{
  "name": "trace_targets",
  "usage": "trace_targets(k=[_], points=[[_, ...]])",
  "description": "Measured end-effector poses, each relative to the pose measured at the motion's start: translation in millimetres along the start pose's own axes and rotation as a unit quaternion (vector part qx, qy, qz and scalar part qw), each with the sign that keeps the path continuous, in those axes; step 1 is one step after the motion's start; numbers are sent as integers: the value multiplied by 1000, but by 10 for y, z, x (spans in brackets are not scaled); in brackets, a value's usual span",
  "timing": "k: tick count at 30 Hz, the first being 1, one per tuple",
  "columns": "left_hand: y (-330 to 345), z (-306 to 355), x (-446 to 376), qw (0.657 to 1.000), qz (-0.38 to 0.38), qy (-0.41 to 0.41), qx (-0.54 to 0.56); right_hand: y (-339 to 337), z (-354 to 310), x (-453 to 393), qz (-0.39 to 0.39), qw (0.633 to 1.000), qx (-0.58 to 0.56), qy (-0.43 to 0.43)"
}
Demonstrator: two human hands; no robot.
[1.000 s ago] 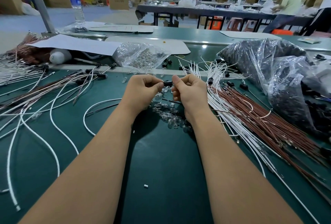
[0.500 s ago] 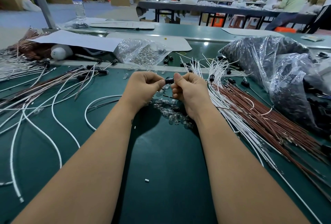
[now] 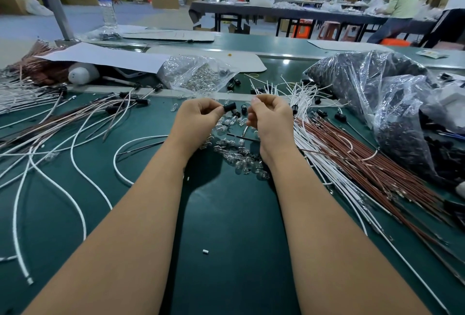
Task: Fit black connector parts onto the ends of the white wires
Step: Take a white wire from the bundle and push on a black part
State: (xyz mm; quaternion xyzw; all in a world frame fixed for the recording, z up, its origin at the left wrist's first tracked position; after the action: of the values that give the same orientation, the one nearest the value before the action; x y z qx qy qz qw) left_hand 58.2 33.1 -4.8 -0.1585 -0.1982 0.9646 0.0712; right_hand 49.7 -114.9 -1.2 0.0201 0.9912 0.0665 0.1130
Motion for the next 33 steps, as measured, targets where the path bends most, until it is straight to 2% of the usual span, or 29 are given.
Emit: trace_targets(k=[5, 14, 18, 33], points=[[17, 20, 6, 1000, -21, 5, 6, 15, 0, 10, -43, 998, -35, 15], [27, 25, 12, 1000, -17, 16, -2, 27, -3, 11, -69, 996, -50, 29], [23, 25, 9, 1000, -16, 13, -14, 14, -13, 3, -65, 995, -64, 31], [23, 15, 8, 999, -2, 29, -23, -5, 37, -3, -55, 998, -4, 36]])
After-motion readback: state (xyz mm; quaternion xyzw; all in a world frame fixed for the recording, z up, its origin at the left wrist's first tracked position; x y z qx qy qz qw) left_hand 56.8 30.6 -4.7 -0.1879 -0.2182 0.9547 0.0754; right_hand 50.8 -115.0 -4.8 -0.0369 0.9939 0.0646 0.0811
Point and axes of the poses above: each hand's wrist, its own x-axis away from the middle knuckle, its own y-axis out of the palm, z = x × y, the point moved 2 cm from there along -x, towards the middle knuckle, and after that the axes turned 13 degrees about -z, right-handed, at the moved point
